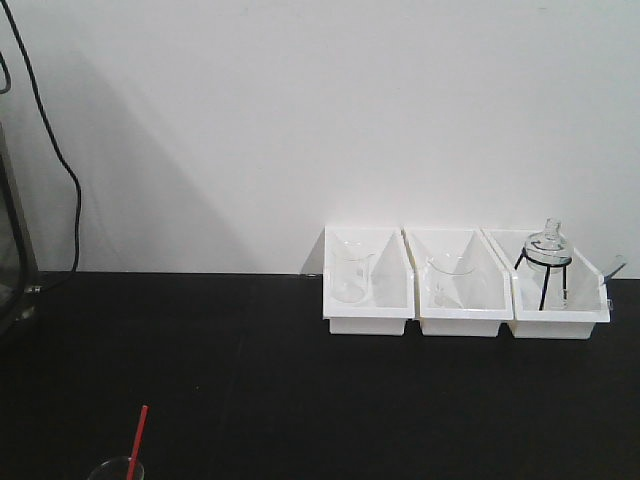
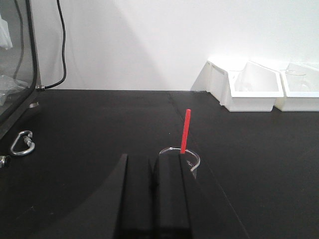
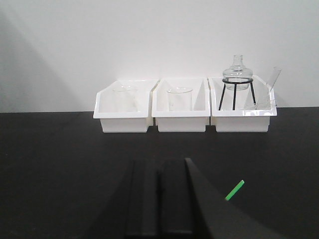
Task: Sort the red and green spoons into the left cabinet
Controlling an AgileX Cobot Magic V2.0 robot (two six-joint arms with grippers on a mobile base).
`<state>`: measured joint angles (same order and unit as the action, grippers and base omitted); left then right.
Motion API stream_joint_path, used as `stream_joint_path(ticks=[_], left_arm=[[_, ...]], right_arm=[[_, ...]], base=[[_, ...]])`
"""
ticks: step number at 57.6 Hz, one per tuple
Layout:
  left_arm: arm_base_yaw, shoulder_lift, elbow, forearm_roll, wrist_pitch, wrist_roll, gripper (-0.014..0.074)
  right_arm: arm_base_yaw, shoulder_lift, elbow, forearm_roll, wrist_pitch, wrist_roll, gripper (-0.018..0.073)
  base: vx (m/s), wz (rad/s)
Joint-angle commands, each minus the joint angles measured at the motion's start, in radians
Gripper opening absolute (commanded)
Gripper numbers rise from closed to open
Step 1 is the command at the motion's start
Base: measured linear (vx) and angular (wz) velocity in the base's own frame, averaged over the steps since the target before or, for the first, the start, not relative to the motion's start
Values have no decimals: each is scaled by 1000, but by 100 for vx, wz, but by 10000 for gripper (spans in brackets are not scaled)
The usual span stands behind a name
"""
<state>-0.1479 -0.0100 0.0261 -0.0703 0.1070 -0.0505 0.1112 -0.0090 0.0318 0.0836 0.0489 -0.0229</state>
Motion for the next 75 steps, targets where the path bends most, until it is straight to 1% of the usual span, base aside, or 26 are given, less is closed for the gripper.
stream_joint_path(ticks=[1,40,47,51,61,67,71,75], left_arm=[[1,-9,17,-4,-85,-5,0],[1,-9,17,-4,-85,-5,0],[1,-9,17,-4,-136,2,0],[1,-9,17,-4,-146,2,0],[1,-9,6,-5,-245,-2,0],[1,-9,6,-15,-328,-18,0],[1,-9,2,-15,-404,-59,0],[1,-9,-31,-13,-397,-95,0]], right_arm=[[-3,-13,6,-7,-76,-8,-3],[-3,-13,6,-7,-76,-8,-3],[-3,-13,6,-7,-76,-8,-3],[-3,-13,6,-7,-80,-9,-3],[-3,-13,4,-6,-183,-9,-3],[-3,-13,3,9,-316,15,-3],[-3,-13,-5,32,-397,44,-3],[-3,-12,-41,51,-397,56,-3]], base=[[0,0],[0,0],[0,0],[0,0],[0,0],[0,0],[0,0],[0,0]])
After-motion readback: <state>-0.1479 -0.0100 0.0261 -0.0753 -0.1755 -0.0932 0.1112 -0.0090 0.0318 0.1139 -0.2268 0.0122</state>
